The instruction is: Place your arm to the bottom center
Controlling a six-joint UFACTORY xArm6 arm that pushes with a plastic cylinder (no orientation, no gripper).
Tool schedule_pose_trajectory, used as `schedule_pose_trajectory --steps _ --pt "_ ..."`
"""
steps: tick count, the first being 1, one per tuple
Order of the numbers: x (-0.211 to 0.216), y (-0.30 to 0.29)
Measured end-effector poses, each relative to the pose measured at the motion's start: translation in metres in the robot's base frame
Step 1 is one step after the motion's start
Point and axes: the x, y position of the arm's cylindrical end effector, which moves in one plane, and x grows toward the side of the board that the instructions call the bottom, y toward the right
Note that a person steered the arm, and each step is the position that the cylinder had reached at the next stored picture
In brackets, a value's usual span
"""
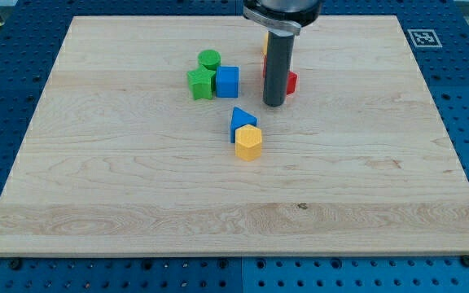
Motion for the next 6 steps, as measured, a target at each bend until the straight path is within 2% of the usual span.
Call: schedule_pose_trajectory --steps 2,4,5,6 --pt "0.068 0.000" --pt "0.163 -0.005" --pt "0.193 -0.018" --pt "0.193 -0.030"
